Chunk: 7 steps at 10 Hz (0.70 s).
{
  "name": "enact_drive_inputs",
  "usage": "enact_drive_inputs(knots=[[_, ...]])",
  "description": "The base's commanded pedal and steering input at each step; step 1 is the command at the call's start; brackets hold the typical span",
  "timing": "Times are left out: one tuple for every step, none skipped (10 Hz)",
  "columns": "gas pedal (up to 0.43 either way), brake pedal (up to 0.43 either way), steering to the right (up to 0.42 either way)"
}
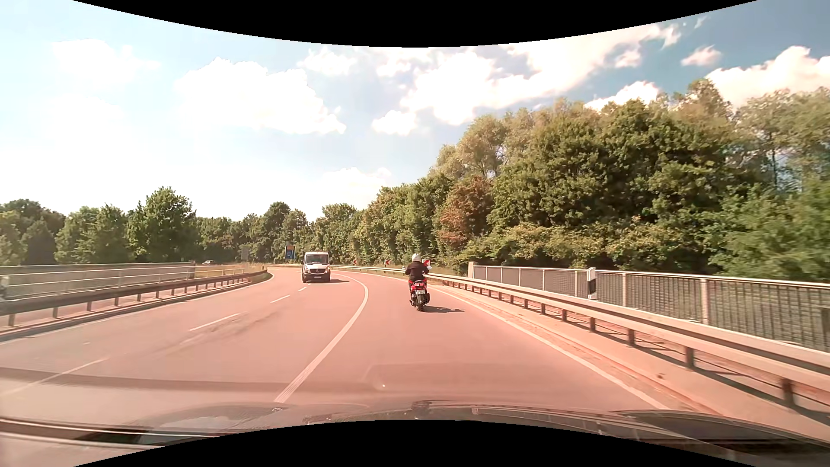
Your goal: Follow the waypoints while adhering to traffic rules and regulations
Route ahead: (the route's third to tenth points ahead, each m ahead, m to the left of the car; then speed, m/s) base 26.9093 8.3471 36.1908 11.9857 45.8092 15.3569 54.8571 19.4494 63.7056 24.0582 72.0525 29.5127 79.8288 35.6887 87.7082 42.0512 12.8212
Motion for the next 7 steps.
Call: enact_drive_inputs(knots=[[0.220, 0.012, -0.040], [0.197, 0.006, -0.040], [0.189, 0.006, -0.039], [0.177, 0.006, -0.040], [0.177, 0.006, -0.041], [0.177, 0.006, -0.041], [0.177, 0.006, -0.041]])
